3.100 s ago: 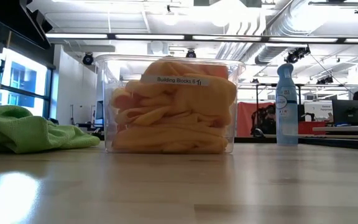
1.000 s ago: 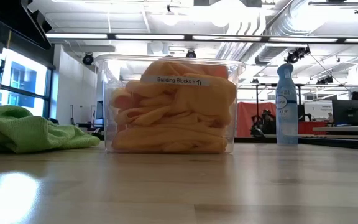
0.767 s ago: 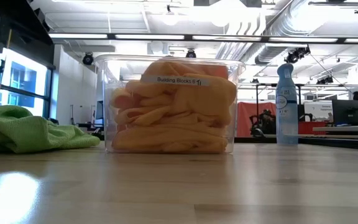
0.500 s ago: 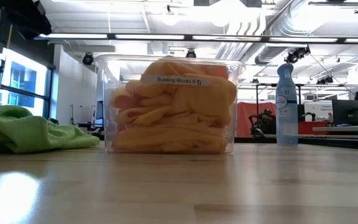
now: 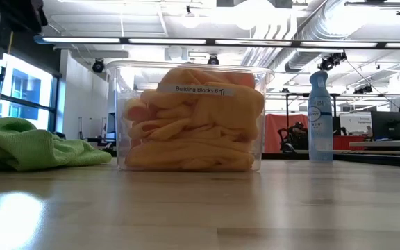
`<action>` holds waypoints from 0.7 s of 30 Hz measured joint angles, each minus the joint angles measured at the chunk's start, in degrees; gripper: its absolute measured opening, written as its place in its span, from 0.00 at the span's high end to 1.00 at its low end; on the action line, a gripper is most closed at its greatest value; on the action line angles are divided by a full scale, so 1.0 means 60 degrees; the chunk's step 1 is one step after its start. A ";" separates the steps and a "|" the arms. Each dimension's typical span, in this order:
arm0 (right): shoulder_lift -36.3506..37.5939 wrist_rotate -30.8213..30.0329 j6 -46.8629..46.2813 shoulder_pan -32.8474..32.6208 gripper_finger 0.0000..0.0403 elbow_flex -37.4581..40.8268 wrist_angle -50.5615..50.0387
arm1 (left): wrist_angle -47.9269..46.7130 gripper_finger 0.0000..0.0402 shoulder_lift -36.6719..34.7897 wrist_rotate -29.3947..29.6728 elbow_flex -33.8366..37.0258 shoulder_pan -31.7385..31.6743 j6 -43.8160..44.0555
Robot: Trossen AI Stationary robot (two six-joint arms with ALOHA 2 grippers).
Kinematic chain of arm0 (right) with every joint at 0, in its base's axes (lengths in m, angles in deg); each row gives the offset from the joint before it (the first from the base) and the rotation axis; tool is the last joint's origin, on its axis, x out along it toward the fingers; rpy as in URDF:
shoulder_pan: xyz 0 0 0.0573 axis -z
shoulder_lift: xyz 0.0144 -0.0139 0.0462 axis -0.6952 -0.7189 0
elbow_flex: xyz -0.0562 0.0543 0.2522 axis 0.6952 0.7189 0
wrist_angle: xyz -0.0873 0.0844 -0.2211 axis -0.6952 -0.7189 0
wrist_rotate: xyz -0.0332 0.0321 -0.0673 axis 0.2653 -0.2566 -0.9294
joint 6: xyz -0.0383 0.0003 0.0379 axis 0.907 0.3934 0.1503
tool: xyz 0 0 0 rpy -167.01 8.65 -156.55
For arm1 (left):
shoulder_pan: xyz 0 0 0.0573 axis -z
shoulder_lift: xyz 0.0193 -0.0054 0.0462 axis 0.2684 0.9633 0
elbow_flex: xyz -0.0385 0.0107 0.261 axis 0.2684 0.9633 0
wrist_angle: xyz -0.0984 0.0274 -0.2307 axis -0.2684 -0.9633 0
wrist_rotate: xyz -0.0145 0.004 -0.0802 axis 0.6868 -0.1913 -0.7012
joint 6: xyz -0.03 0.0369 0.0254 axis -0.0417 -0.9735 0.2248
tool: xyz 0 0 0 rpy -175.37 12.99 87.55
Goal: Sort microfiber towel by color & place in baskets
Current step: Put the yellow microfiber cloth into the top transparent bin
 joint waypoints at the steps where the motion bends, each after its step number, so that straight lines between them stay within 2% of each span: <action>1: 0.0008 -0.0007 -0.0035 -0.0094 1.00 0.0000 -0.0116 | -0.0216 0.87 0.0182 -0.0137 -0.0194 0.0067 0.0122; 4: 0.0008 0.0021 -0.0328 -0.0359 1.00 0.0000 -0.0829 | -0.0734 0.92 0.0627 -0.0372 -0.0792 0.0291 0.0541; 8: 0.0066 0.0013 -0.1963 -0.0804 1.00 0.0000 -0.3025 | -0.1262 0.98 0.0950 -0.0488 -0.1551 0.0510 0.1555; 13: 0.0066 -0.0261 -0.3265 -0.1499 1.00 0.0000 -0.5164 | -0.2119 1.00 0.1125 -0.0819 -0.1982 0.0673 0.4282; 16: 0.0095 -0.0687 -0.3662 -0.1844 1.00 0.0000 -0.6028 | -0.2221 1.00 0.1373 -0.1307 -0.1928 0.0823 0.5444; 21: 0.0481 -0.1314 -0.3889 -0.2268 1.00 0.0435 -0.6482 | -0.2216 1.00 0.2134 -0.1955 -0.1925 0.0915 0.6050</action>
